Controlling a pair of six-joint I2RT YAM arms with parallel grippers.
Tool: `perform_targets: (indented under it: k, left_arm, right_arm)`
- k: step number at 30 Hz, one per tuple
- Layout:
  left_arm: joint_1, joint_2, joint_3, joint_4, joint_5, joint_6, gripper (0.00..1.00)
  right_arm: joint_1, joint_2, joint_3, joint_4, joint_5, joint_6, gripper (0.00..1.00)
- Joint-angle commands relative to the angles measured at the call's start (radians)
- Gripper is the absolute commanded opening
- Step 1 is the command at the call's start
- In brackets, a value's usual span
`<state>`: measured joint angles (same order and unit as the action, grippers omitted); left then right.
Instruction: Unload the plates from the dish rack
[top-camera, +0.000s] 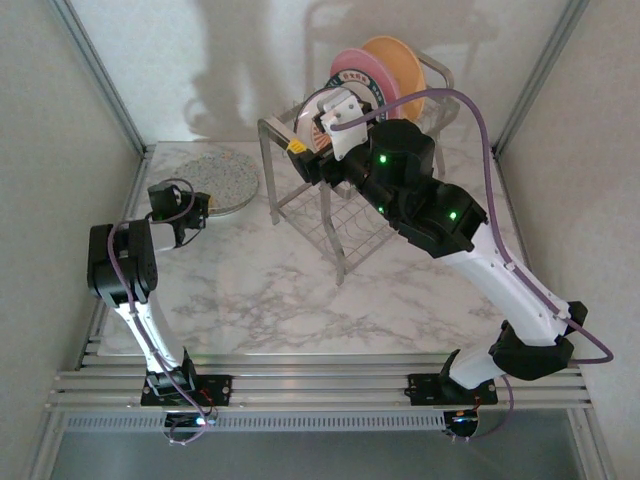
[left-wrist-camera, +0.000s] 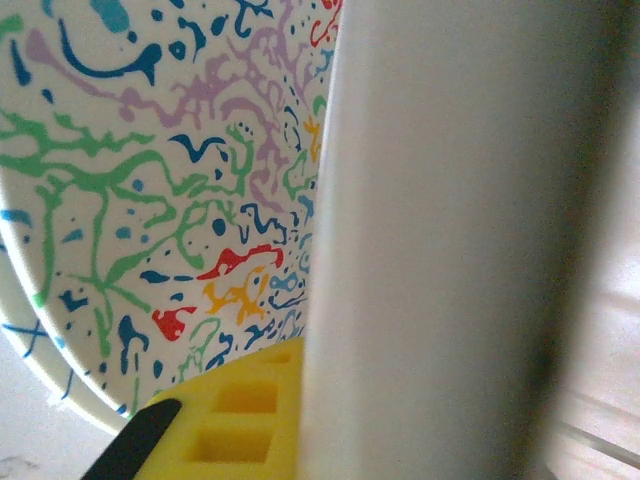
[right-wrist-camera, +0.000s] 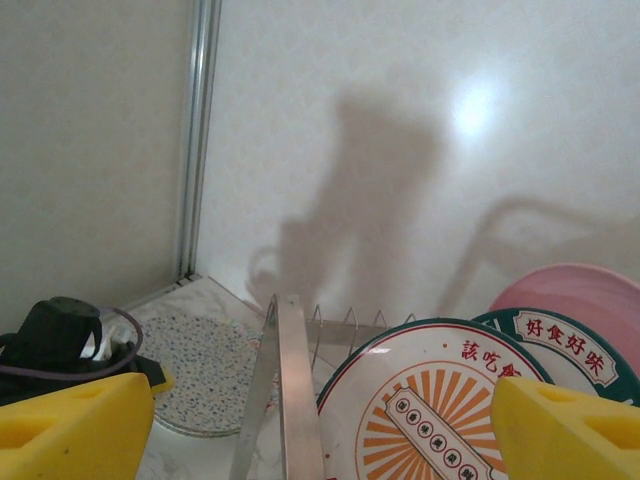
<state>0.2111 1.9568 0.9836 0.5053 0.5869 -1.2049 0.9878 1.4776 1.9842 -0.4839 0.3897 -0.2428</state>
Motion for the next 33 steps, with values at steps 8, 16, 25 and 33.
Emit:
perform_targets:
  k: [8,16,25,33]
  left_arm:
    - [0.005,0.011,0.093,-0.043,0.042,0.051,0.27]
    - [-0.001,-0.003,0.169,-0.233,0.025,0.115,0.51]
    - [-0.004,-0.011,0.225,-0.380,-0.013,0.145,0.56]
    - [-0.007,-0.021,0.258,-0.490,-0.050,0.159,0.58]
  right_arm:
    - [-0.012,-0.002,0.036,0.004,-0.015,0.029,0.88]
    - [-0.013,-0.003,0.029,0.002,-0.022,0.041,0.88]
    - [-0.024,-0.005,0.028,0.005,-0.032,0.043,0.88]
    - [-0.033,-0.005,0.028,0.002,-0.039,0.046,0.88]
